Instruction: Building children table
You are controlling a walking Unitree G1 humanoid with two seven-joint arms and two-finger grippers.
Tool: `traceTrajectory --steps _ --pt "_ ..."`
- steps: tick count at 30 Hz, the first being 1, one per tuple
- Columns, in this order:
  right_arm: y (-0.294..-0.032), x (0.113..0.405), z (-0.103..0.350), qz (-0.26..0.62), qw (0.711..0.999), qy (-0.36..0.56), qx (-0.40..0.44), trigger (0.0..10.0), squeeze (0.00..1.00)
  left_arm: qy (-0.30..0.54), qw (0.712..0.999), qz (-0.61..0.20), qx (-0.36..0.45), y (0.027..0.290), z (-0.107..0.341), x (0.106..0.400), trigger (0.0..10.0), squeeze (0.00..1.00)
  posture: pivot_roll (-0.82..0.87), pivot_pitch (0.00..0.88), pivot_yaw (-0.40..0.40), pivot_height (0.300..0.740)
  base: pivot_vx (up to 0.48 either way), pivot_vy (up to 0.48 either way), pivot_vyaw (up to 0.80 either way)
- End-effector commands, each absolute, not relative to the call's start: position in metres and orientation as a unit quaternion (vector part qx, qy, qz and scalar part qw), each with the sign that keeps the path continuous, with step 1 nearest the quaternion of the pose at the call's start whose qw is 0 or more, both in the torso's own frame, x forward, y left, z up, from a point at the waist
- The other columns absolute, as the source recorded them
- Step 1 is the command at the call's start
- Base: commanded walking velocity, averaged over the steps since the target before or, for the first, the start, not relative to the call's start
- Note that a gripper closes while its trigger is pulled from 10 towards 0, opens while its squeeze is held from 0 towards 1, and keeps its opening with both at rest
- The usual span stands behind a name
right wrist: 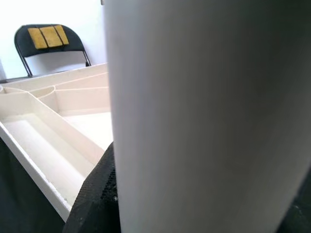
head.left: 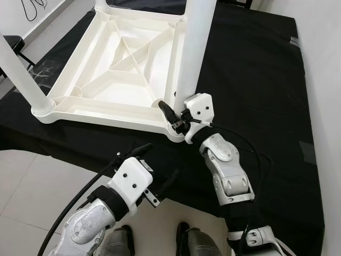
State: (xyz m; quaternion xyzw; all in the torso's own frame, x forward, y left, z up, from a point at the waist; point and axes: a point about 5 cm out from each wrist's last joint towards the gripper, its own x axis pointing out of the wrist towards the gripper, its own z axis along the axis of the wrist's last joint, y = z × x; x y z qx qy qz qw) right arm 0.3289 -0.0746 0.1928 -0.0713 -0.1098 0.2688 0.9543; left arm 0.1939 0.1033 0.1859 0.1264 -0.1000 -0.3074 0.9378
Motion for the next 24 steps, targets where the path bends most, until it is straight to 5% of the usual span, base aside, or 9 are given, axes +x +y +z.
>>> traceTrajectory --steps 1,5,10,11,13,18,20,21,24 --pt "-0.087 0.328 0.157 0.273 0.958 -0.009 -0.082 10.0 1.0 -0.092 0.938 -0.311 0.123 0.104 0.182 0.193 10.0 0.0 0.08 0.299 -0.105 0.74 0.0 0.0 0.0" --pt "-0.084 0.326 0.165 0.283 0.956 -0.016 -0.073 10.0 1.0 -0.093 0.938 -0.311 0.123 0.104 0.182 0.193 10.0 0.0 0.08 0.298 -0.107 0.74 0.0 0.0 0.0" --pt "-0.073 0.322 0.198 0.441 0.894 -0.072 -0.032 10.0 1.0 -0.094 0.938 -0.309 0.124 0.104 0.182 0.194 10.0 0.0 0.08 0.297 -0.11 0.74 0.0 0.0 0.0" --pt "-0.077 0.323 0.203 0.505 0.857 -0.081 -0.062 10.0 0.0 -0.095 0.939 -0.308 0.123 0.103 0.182 0.194 10.0 0.0 0.09 0.292 -0.114 0.74 0.0 0.0 0.0" --pt "-0.087 0.326 0.21 0.605 0.784 -0.079 -0.112 10.0 0.0 -0.096 0.939 -0.306 0.123 0.103 0.182 0.194 10.0 0.0 0.09 0.29 -0.115 0.74 0.0 0.0 0.0" --pt "-0.086 0.341 0.22 0.631 0.765 -0.07 -0.11 10.0 0.0 -0.098 0.939 -0.304 0.124 0.103 0.182 0.195 10.0 0.0 0.09 0.29 -0.118 0.74 0.0 0.0 0.0" --pt "-0.084 0.345 0.224 0.634 0.763 -0.072 -0.104 9.1 0.0 -0.098 0.939 -0.304 0.124 0.103 0.182 0.195 10.0 0.0 0.09 0.29 -0.118 0.74 0.0 0.0 0.0" --pt "-0.082 0.346 0.228 0.651 0.749 -0.073 -0.098 0.0 0.0 -0.098 0.94 -0.302 0.126 0.104 0.182 0.195 10.0 0.0 0.11 0.289 -0.12 0.74 0.0 0.0 0.0" --pt "-0.082 0.349 0.23 0.661 0.74 -0.072 -0.096 0.0 0.0 -0.097 0.94 -0.301 0.128 0.104 0.182 0.195 10.0 0.0 0.11 0.287 -0.121 0.74 0.0 0.0 0.0"
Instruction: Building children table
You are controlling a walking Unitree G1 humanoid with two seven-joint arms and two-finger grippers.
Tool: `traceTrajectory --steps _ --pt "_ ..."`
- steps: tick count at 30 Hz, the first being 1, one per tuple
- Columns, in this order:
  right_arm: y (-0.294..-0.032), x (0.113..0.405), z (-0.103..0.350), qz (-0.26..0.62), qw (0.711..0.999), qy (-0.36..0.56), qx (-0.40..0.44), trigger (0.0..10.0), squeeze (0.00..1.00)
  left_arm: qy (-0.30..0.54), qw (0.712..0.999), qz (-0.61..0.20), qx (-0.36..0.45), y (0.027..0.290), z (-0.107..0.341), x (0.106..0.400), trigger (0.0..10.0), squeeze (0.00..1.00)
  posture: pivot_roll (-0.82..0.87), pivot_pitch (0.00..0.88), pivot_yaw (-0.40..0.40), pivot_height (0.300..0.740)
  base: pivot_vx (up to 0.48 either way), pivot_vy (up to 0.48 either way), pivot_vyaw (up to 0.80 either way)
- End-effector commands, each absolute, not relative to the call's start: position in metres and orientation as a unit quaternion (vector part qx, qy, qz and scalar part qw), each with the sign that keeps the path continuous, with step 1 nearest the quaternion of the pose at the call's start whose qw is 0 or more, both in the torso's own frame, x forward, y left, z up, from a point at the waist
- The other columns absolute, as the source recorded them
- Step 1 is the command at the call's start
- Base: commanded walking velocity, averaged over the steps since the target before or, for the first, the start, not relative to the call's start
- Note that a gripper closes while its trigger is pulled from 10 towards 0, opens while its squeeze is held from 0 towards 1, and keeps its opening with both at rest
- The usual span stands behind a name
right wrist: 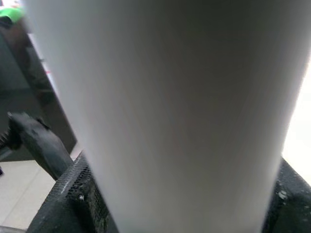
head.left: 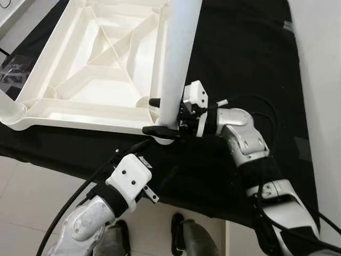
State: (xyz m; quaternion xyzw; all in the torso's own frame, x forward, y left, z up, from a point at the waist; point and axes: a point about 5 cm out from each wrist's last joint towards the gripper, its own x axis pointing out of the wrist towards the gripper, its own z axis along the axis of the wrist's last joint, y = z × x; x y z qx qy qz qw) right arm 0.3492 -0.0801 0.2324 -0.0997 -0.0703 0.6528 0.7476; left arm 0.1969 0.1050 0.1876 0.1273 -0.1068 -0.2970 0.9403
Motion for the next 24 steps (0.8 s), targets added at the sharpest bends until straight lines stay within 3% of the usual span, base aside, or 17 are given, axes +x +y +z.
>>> traceTrajectory --steps 1,8,11,13,15,17,18,19,20,24 --pt "-0.082 0.35 0.23 0.664 0.738 -0.071 -0.097 0.0 0.0 -0.097 0.94 -0.301 0.128 0.104 0.182 0.195 10.0 0.0 0.11 0.287 -0.121 0.74 0.0 0.0 0.0" --pt "-0.091 0.353 0.226 0.668 0.734 -0.067 -0.105 0.0 0.0 -0.098 0.939 -0.303 0.128 0.102 0.181 0.194 10.0 0.0 0.1 0.284 -0.121 0.74 0.0 0.0 0.0" --pt "-0.103 0.355 0.213 0.613 0.777 -0.065 -0.129 0.0 0.0 -0.098 0.939 -0.305 0.126 0.1 0.181 0.194 10.0 0.0 0.1 0.281 -0.123 0.74 0.0 0.0 0.0" --pt "-0.108 0.356 0.209 0.597 0.788 -0.063 -0.134 0.0 0.0 -0.097 0.939 -0.306 0.126 0.1 0.18 0.194 10.0 0.0 0.1 0.281 -0.123 0.74 0.0 0.0 0.0" --pt "-0.112 0.355 0.195 0.525 0.84 -0.053 -0.13 0.0 0.0 -0.097 0.938 -0.307 0.126 0.099 0.18 0.194 10.0 0.0 0.1 0.281 -0.131 0.74 0.0 0.0 0.0" --pt "-0.111 0.353 0.177 0.344 0.935 -0.032 -0.084 0.0 0.0 -0.097 0.938 -0.307 0.126 0.101 0.18 0.193 10.0 0.0 0.08 0.285 -0.138 0.74 0.0 0.0 0.0" --pt "-0.108 0.337 0.16 0.238 0.968 -0.008 -0.076 0.0 0.0 -0.096 0.938 -0.307 0.127 0.102 0.181 0.193 10.0 0.0 0.09 0.3 -0.132 0.74 0.0 0.0 0.0" --pt "-0.108 0.337 0.16 0.238 0.968 -0.008 -0.076 0.0 0.0 -0.096 0.938 -0.307 0.127 0.102 0.181 0.193 10.0 0.0 0.09 0.3 -0.132 0.74 0.0 0.0 0.0" --pt "-0.102 0.32 0.15 0.236 0.967 0.004 -0.096 0.0 0.0 -0.096 0.938 -0.307 0.127 0.103 0.181 0.194 10.0 0.0 0.09 0.3 -0.132 0.74 0.0 0.0 0.0" --pt "-0.096 0.315 0.149 0.239 0.967 0.002 -0.092 0.0 0.0 -0.095 0.938 -0.308 0.126 0.102 0.181 0.193 10.0 0.0 0.07 0.286 -0.117 0.74 0.0 0.0 0.0"
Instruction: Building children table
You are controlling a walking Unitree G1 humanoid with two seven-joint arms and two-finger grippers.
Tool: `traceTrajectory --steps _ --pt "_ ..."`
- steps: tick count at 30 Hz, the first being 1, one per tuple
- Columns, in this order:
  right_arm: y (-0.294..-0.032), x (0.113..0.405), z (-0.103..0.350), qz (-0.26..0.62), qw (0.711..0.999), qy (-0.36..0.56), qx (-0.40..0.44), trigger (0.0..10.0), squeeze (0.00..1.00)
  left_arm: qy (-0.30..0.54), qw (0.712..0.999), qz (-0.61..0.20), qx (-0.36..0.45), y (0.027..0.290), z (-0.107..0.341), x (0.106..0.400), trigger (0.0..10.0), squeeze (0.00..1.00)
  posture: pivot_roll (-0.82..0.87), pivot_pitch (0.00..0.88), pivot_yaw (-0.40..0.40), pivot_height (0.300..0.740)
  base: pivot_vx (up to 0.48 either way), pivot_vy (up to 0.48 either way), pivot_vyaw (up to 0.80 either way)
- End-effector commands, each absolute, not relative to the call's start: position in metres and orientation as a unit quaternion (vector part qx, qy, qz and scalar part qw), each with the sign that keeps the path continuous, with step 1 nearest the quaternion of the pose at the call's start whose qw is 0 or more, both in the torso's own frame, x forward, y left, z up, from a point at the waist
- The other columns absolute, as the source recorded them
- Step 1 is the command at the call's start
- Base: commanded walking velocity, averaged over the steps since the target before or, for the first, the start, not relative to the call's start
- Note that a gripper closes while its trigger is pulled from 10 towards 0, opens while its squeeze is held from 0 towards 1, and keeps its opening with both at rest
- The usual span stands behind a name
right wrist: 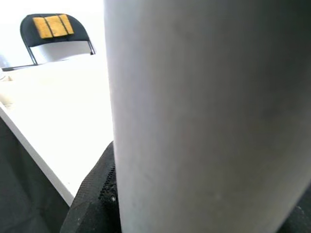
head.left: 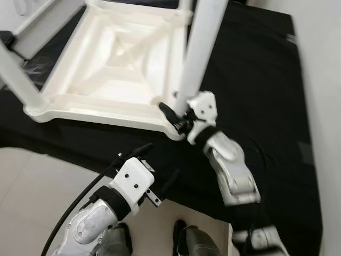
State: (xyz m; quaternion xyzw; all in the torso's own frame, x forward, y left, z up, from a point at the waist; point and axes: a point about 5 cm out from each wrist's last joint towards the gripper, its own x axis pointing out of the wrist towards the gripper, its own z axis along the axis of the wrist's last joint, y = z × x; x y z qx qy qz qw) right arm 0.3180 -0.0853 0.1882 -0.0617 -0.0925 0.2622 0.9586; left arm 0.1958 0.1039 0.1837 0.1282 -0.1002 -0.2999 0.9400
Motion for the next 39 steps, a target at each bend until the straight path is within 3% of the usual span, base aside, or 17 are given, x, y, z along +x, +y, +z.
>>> traceTrajectory --steps 1,6,7,9,10,12,13,17,18,19,20,22,24,39 --pt "-0.092 0.315 0.149 0.24 0.967 -0.001 -0.085 0.0 0.0 -0.095 0.938 -0.309 0.125 0.102 0.181 0.193 10.0 0.0 0.07 0.286 -0.117 0.74 0.0 0.0 0.0" --pt "-0.081 0.324 0.151 0.259 0.961 -0.006 -0.1 0.0 0.0 -0.098 0.936 -0.315 0.127 0.1 0.182 0.194 10.0 0.0 0.09 0.294 -0.125 0.74 0.0 0.0 0.0" --pt "-0.08 0.326 0.154 0.249 0.963 -0.006 -0.103 5.4 0.0 -0.097 0.936 -0.312 0.129 0.102 0.181 0.194 10.0 0.0 0.09 0.294 -0.122 0.74 0.0 0.0 0.0" --pt "-0.079 0.327 0.156 0.241 0.965 -0.006 -0.106 5.4 0.0 -0.096 0.937 -0.31 0.132 0.103 0.181 0.194 10.0 0.0 0.09 0.294 -0.122 0.74 0.0 0.0 0.0" --pt "-0.076 0.328 0.159 0.259 0.961 -0.01 -0.097 10.0 0.55 -0.095 0.937 -0.309 0.132 0.104 0.181 0.194 10.0 0.0 0.09 0.29 -0.118 0.74 0.0 0.0 0.0" --pt "-0.071 0.325 0.164 0.269 0.959 -0.009 -0.088 10.0 0.55 -0.096 0.937 -0.309 0.132 0.104 0.181 0.195 10.0 0.0 0.09 0.29 -0.118 0.74 0.0 0.0 0.0" --pt "-0.066 0.327 0.174 0.302 0.95 -0.027 -0.072 10.0 1.0 -0.096 0.936 -0.312 0.132 0.103 0.181 0.195 10.0 0.0 0.1 0.291 -0.115 0.74 0.0 0.0 0.0" --pt "-0.062 0.334 0.193 0.359 0.93 -0.063 -0.05 10.0 1.0 -0.096 0.935 -0.316 0.131 0.102 0.182 0.195 10.0 0.0 0.11 0.288 -0.116 0.74 0.0 0.0 0.0" --pt "-0.062 0.338 0.203 0.407 0.909 -0.074 -0.052 10.0 0.19 -0.095 0.934 -0.318 0.13 0.101 0.182 0.194 10.0 0.0 0.11 0.288 -0.118 0.74 0.0 0.0 0.0" --pt "-0.063 0.341 0.208 0.435 0.896 -0.078 -0.056 10.0 0.19 -0.095 0.934 -0.319 0.13 0.1 0.182 0.194 10.0 0.0 0.11 0.288 -0.118 0.74 0.0 0.0 0.0" --pt "-0.064 0.341 0.21 0.472 0.876 -0.07 -0.065 10.0 0.0 -0.095 0.934 -0.319 0.13 0.1 0.182 0.194 10.0 0.0 0.11 0.29 -0.121 0.74 0.0 0.0 0.0" --pt "-0.065 0.341 0.213 0.516 0.847 -0.074 -0.101 10.0 0.0 -0.094 0.934 -0.32 0.13 0.1 0.182 0.193 10.0 0.0 0.11 0.29 -0.121 0.74 0.0 0.0 0.0" --pt "-0.068 0.344 0.216 0.532 0.836 -0.073 -0.111 10.0 0.0 -0.094 0.934 -0.321 0.129 0.1 0.181 0.193 10.0 0.0 0.11 0.291 -0.125 0.74 0.0 0.0 0.0" --pt "-0.093 0.364 0.242 0.615 0.781 -0.088 -0.065 10.0 0.0 -0.087 0.933 -0.325 0.13 0.099 0.18 0.19 10.0 0.0 0.14 0.296 -0.126 0.74 0.0 0.0 0.0"
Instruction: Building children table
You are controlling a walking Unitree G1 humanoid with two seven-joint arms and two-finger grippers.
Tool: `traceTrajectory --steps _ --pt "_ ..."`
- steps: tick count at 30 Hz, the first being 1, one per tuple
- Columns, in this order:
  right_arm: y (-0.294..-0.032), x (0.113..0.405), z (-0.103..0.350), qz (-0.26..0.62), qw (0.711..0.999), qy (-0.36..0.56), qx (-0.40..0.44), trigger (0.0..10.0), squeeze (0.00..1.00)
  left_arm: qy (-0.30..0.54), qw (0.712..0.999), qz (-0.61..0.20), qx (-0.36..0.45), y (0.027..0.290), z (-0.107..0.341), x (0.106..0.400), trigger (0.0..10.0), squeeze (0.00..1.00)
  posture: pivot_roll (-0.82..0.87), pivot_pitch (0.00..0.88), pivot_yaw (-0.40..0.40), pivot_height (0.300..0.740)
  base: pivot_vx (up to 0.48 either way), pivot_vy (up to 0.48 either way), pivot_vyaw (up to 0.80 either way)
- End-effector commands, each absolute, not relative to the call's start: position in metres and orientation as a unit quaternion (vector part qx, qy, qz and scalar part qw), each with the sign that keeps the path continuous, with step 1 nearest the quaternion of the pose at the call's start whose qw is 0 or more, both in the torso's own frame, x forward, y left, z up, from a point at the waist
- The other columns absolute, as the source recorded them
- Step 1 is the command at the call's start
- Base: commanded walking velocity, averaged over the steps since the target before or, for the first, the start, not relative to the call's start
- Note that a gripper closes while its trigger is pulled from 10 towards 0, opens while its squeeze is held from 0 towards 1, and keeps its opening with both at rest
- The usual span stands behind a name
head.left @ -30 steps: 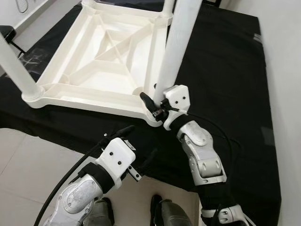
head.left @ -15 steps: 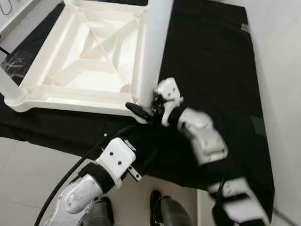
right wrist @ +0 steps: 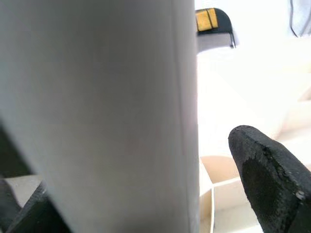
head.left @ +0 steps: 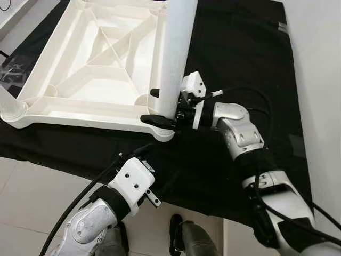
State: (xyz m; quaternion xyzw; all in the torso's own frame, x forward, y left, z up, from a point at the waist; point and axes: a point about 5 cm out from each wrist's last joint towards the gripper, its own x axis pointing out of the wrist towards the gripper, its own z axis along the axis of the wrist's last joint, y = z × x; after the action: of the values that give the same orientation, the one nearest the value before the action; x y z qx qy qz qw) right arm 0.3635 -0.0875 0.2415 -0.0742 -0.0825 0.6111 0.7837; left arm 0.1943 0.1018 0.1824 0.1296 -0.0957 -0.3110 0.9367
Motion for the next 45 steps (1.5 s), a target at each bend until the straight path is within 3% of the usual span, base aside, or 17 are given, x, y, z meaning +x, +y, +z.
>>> traceTrajectory --steps 1,8,9,11,12,13,25,28,29,30,31,32,34,39,45 --pt "-0.093 0.364 0.242 0.615 0.781 -0.088 -0.065 10.0 0.0 -0.087 0.933 -0.325 0.13 0.099 0.18 0.19 10.0 0.0 0.14 0.296 -0.126 0.74 0.0 0.0 0.0" --pt "-0.11 0.368 0.242 0.615 0.783 -0.087 -0.038 10.0 0.0 -0.084 0.932 -0.328 0.131 0.099 0.178 0.19 10.0 0.0 0.13 0.296 -0.121 0.74 0.0 0.0 0.0" --pt "-0.113 0.368 0.24 0.614 0.784 -0.085 -0.038 8.8 0.0 -0.083 0.931 -0.329 0.132 0.098 0.178 0.189 10.0 0.0 0.13 0.295 -0.12 0.74 0.0 0.0 0.0" --pt "-0.114 0.368 0.24 0.615 0.784 -0.084 -0.037 8.8 0.0 -0.083 0.931 -0.33 0.132 0.098 0.178 0.189 10.0 0.0 0.13 0.295 -0.12 0.74 0.0 0.0 0.0" --pt "-0.115 0.368 0.239 0.617 0.781 -0.083 -0.037 2.4 0.0 -0.083 0.931 -0.331 0.131 0.098 0.178 0.189 10.0 0.0 0.13 0.295 -0.117 0.74 0.0 0.0 0.0" --pt "-0.115 0.367 0.238 0.619 0.78 -0.084 -0.036 0.0 0.0 -0.083 0.931 -0.332 0.131 0.098 0.178 0.189 10.0 0.0 0.13 0.295 -0.117 0.74 0.0 0.0 0.0" --pt "-0.124 0.366 0.233 0.614 0.783 -0.095 -0.02 0.0 0.0 -0.081 0.929 -0.334 0.134 0.097 0.177 0.189 10.0 0.0 0.13 0.293 -0.115 0.74 0.0 0.0 0.0" --pt "-0.128 0.365 0.22 0.566 0.819 -0.078 -0.045 0.0 0.0 -0.081 0.929 -0.335 0.135 0.097 0.177 0.189 10.0 0.0 0.13 0.289 -0.126 0.74 0.0 0.0 0.0" --pt "-0.128 0.365 0.22 0.566 0.819 -0.078 -0.045 0.0 0.0 -0.081 0.929 -0.335 0.135 0.097 0.177 0.189 10.0 0.0 0.13 0.289 -0.126 0.74 0.0 0.0 0.0" --pt "-0.129 0.365 0.211 0.531 0.843 -0.065 -0.056 0.0 0.0 -0.081 0.929 -0.334 0.135 0.097 0.177 0.189 10.0 0.0 0.13 0.289 -0.126 0.74 0.0 0.0 0.0" --pt "-0.129 0.368 0.193 0.404 0.913 -0.033 -0.058 0.0 0.0 -0.081 0.93 -0.333 0.136 0.099 0.177 0.189 10.0 0.0 0.12 0.287 -0.141 0.74 0.0 0.0 0.0" --pt "-0.129 0.368 0.193 0.404 0.913 -0.033 -0.058 0.0 0.0 -0.081 0.93 -0.333 0.136 0.099 0.177 0.189 10.0 0.0 0.12 0.287 -0.141 0.74 0.0 0.0 0.0" --pt "-0.141 0.354 0.158 0.202 0.977 0.028 -0.069 0.0 0.0 -0.08 0.93 -0.332 0.134 0.1 0.177 0.188 10.0 0.0 0.1 0.295 -0.133 0.74 0.0 0.0 0.0" --pt "-0.137 0.312 0.126 0.168 0.977 0.075 -0.108 0.0 0.0 -0.077 0.926 -0.345 0.128 0.096 0.174 0.189 10.0 0.0 0.09 0.268 -0.118 0.74 0.0 0.0 0.0" --pt "-0.125 0.315 0.132 0.192 0.973 0.063 -0.109 0.0 0.0 -0.078 0.925 -0.351 0.126 0.094 0.173 0.19 10.0 0.0 0.1 0.261 -0.118 0.74 0.0 0.0 0.0"
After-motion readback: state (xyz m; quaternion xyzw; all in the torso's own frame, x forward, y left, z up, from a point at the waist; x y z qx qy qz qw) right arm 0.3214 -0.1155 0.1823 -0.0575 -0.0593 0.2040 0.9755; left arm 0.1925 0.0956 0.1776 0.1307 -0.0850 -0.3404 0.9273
